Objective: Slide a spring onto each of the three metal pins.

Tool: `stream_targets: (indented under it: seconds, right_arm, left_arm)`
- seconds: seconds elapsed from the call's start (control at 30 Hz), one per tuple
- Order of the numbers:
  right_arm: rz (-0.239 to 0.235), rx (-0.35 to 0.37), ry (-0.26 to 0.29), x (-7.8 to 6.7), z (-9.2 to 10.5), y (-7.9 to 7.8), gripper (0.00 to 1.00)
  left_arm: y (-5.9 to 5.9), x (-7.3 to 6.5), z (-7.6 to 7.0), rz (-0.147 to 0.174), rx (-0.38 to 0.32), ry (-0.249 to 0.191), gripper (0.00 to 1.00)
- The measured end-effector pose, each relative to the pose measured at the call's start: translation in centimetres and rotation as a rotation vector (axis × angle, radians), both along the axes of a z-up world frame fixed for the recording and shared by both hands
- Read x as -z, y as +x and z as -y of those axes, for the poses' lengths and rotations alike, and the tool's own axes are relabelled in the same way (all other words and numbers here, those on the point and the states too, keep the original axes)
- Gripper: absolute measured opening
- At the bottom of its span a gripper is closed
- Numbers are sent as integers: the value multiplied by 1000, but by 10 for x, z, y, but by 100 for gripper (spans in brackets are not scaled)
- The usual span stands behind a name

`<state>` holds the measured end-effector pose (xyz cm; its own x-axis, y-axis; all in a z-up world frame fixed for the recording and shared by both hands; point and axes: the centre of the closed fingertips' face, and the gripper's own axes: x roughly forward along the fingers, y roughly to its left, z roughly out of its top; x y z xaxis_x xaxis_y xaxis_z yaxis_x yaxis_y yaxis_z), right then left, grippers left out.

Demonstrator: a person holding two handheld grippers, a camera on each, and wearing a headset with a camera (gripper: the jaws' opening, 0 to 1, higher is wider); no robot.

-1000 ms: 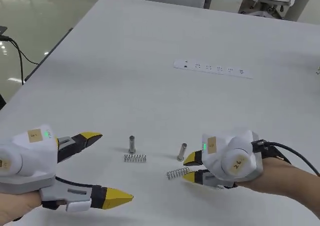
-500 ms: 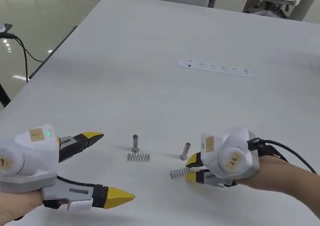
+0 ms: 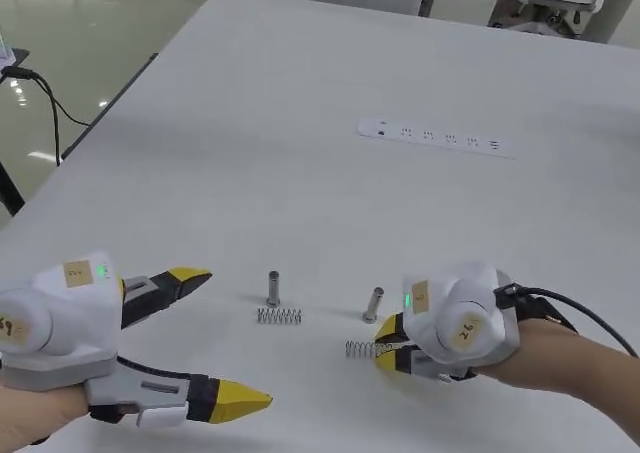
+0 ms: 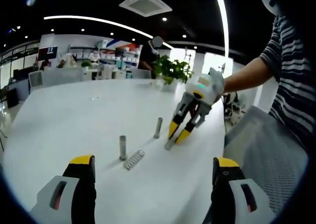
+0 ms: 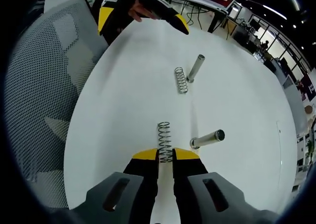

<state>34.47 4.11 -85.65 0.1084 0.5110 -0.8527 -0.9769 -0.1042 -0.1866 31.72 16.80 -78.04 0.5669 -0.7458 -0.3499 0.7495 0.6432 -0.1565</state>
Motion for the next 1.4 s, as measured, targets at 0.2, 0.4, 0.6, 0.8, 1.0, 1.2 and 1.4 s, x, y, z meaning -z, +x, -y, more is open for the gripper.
stream_targets:
  seconds: [0.2,0.4,0.6,0.8,1.0,1.2,1.4]
  right_arm:
    - [1,17,30,-13,1,-2,8]
    - [-4,42,44,-22,7,-1,8]
    - [12,50,66,-36,11,-1,8]
    - [18,50,88,-49,9,-3,8]
    - [13,39,85,-53,10,-11,8]
    - [0,45,86,-54,10,-19,8]
    - [-5,41,79,-53,10,-23,8]
  left_arm:
    - [-1,0,4,-3,11,0,95]
    - [-3,1,6,-10,24,-1,92]
    - [-5,2,8,-14,31,-2,90]
    - [-4,3,11,-18,42,-1,85]
    - [-8,4,18,-33,76,-8,75]
    - [-7,2,30,-35,117,-16,65]
    - [-4,0,46,-31,174,-21,57]
